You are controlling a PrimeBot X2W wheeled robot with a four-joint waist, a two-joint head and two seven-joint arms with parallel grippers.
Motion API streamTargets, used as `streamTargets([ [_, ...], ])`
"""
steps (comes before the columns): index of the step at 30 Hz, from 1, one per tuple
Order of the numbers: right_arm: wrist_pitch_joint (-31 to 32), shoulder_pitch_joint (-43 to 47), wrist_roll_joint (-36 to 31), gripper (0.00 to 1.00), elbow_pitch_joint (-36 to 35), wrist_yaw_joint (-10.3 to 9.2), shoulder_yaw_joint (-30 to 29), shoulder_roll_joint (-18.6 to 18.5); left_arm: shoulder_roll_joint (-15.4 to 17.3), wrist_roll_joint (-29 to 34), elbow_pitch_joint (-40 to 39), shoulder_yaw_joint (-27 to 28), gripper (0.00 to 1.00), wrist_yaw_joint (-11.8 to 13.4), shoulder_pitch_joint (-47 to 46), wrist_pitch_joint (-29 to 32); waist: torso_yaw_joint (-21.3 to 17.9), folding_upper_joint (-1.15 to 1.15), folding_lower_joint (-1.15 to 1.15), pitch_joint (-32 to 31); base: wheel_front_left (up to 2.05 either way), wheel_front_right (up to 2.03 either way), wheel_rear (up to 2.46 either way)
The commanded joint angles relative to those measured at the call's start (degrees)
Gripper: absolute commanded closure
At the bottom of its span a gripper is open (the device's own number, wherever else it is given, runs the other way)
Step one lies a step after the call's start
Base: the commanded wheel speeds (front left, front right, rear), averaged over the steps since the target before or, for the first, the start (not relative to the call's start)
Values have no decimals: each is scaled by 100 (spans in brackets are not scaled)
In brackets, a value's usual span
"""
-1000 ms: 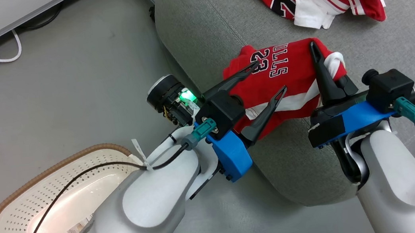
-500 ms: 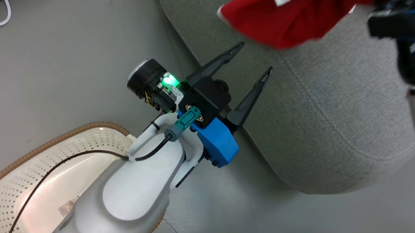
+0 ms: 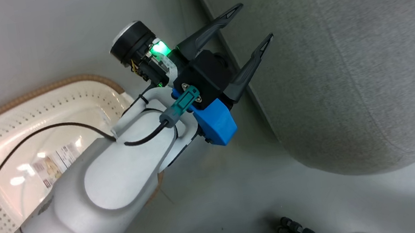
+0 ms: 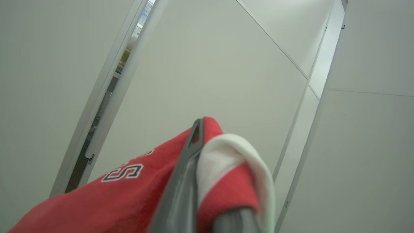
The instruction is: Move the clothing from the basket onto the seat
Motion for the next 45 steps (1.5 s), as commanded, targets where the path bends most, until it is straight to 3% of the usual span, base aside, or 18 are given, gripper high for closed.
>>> streamTargets([
  [1,-1,-78,-15,100,110,-6,-129,-78,55,36,-55,0,0,22,-101,15,59,0,0,276,0,0,0],
  [7,-1,120,-116,100,644,-6,-453,-99,153,87,-194,0,0,25,-228,83,113,0,0,575,0,0,0],
  [26,-1,671,-424,100,1825,-6,-214,527,252,27,-318,-55,0,113,-266,81,309,0,0,710,0,0,0],
  [27,-1,694,-393,91,1832,-6,-221,562,252,30,-308,-56,0,126,-249,71,304,0,0,675,0,0,0],
  [28,-1,730,-398,64,1832,-6,-224,568,246,24,-300,-61,0,128,-229,56,303,0,0,635,0,0,0],
  [29,-1,730,-398,64,1832,-6,-224,568,246,24,-300,-61,0,128,-229,56,303,0,0,635,0,0,0],
  [30,-1,775,-404,0,1826,-6,-224,579,235,11,-289,-65,0,132,-207,36,305,0,0,588,0,0,0],
  [35,-1,1155,-449,0,1502,-6,-194,695,163,-87,-192,-41,0,176,-65,-166,309,0,0,254,0,0,0],
  [45,0,2540,-598,0,817,-7,155,890,8,-473,280,181,0,343,573,-723,501,0,0,-1121,0,0,0],
])
